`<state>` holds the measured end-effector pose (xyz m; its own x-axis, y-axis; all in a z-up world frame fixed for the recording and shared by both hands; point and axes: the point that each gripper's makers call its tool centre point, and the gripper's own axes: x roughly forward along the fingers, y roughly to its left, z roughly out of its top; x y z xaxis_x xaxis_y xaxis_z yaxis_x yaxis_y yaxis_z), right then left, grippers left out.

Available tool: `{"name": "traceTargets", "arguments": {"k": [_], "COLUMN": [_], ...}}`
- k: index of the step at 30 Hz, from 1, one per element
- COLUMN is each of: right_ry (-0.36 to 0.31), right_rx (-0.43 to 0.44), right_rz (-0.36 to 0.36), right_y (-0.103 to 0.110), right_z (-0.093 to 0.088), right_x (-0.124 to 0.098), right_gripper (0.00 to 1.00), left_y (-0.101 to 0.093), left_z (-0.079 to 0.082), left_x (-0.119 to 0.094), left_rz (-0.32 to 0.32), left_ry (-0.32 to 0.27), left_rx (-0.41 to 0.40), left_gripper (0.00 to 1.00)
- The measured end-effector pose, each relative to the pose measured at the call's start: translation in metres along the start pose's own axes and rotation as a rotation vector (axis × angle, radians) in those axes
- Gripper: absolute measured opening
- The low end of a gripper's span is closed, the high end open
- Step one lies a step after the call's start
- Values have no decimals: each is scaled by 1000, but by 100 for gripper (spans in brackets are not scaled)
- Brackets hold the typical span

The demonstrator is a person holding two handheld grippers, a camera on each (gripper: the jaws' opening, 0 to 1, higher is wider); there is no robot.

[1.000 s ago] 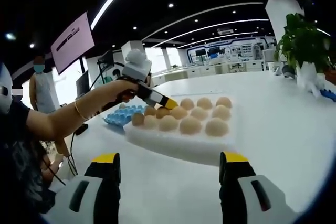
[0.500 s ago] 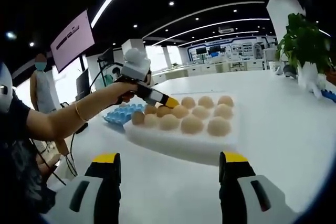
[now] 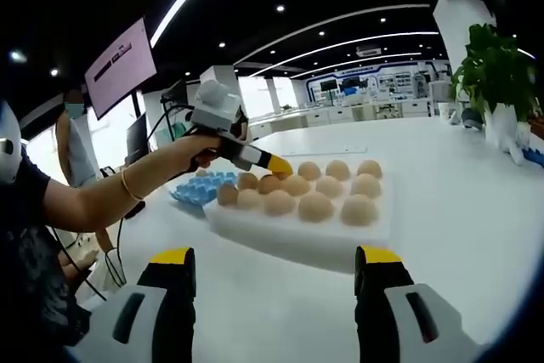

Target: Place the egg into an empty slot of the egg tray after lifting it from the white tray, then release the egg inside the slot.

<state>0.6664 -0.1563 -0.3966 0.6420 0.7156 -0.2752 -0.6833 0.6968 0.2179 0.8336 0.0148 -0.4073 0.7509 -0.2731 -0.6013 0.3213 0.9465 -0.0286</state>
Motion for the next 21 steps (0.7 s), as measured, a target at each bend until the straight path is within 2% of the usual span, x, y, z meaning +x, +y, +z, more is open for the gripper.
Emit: {"name": "traceTargets", "arguments": {"k": [21], "right_ry": [-27], "right_rx": [9], "right_rz": [11], "right_y": [6], "right_z": [5], "right_x": [3], "right_gripper": [79], "left_y": [2], "left_z": [5], "left_x": [-8], "left_rz": [0], "left_ry": [-6], "left_rx": [7], "left_gripper": [24]}}
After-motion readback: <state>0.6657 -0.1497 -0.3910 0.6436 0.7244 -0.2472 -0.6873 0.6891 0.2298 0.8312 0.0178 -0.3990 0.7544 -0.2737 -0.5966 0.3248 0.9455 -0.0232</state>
